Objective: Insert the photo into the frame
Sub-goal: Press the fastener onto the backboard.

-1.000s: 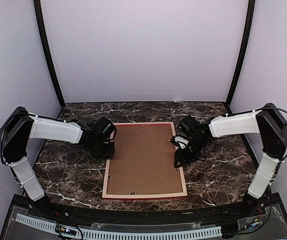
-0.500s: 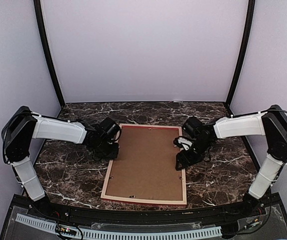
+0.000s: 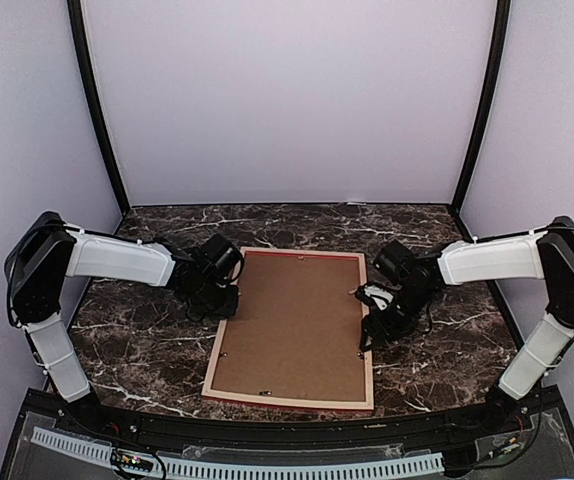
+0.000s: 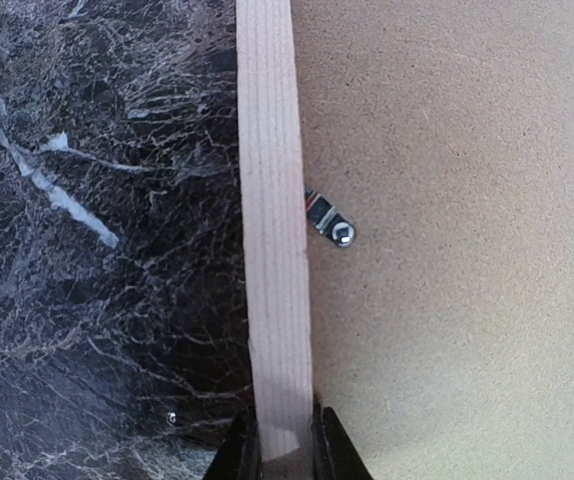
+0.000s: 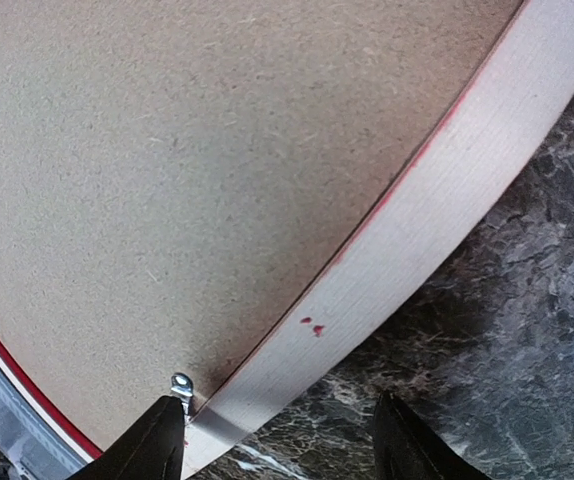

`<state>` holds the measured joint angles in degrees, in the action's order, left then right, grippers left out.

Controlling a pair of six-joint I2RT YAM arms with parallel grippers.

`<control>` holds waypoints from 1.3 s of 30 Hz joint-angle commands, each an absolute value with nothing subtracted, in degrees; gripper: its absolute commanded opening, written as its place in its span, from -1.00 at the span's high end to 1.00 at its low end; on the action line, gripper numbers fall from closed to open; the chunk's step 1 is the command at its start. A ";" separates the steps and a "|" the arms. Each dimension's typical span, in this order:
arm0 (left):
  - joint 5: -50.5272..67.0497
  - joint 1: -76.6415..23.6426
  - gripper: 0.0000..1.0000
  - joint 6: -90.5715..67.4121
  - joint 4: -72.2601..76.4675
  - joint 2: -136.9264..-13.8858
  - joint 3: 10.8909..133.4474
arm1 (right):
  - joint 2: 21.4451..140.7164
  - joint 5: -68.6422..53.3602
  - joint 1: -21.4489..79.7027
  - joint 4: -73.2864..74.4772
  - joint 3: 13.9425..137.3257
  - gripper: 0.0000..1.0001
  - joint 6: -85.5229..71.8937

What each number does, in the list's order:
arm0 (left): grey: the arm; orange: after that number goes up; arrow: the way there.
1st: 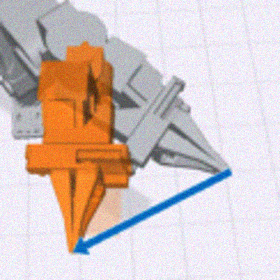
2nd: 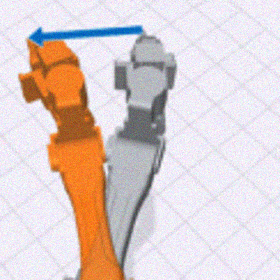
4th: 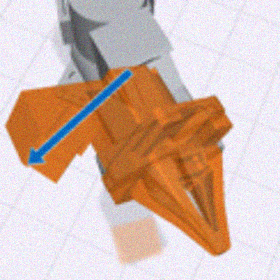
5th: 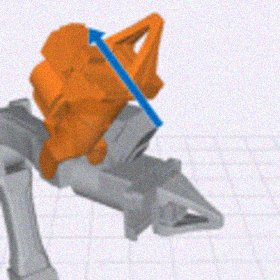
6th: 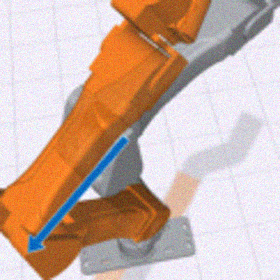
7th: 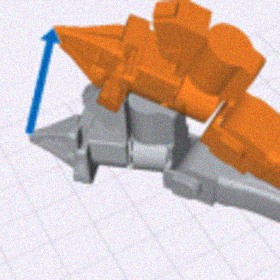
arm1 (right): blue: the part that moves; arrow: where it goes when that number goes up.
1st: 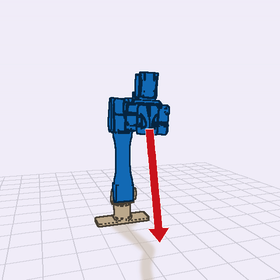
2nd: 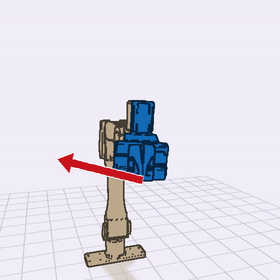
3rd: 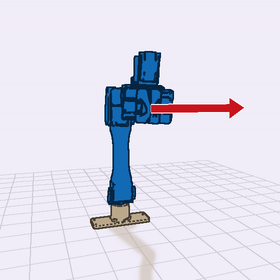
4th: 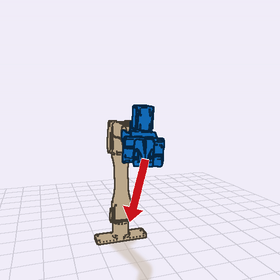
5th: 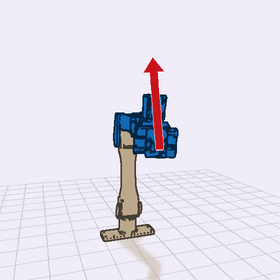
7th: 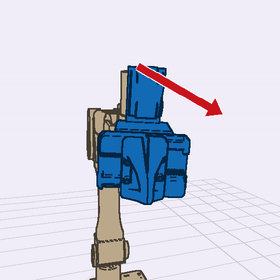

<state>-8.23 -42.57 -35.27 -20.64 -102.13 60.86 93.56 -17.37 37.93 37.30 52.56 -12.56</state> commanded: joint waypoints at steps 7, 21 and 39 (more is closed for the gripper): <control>-6.95 -43.12 0.99 -33.73 -23.39 -104.15 60.72 | 94.77 -16.60 41.56 38.19 52.06 -0.28 -13.23; -7.03 -43.14 0.99 -33.66 -23.58 -104.15 60.68 | 97.37 -11.16 44.15 40.97 54.15 -0.11 -14.39; -7.12 -43.18 0.99 -33.44 -23.69 -104.14 60.77 | 97.42 -8.83 45.53 40.65 56.70 0.09 -14.18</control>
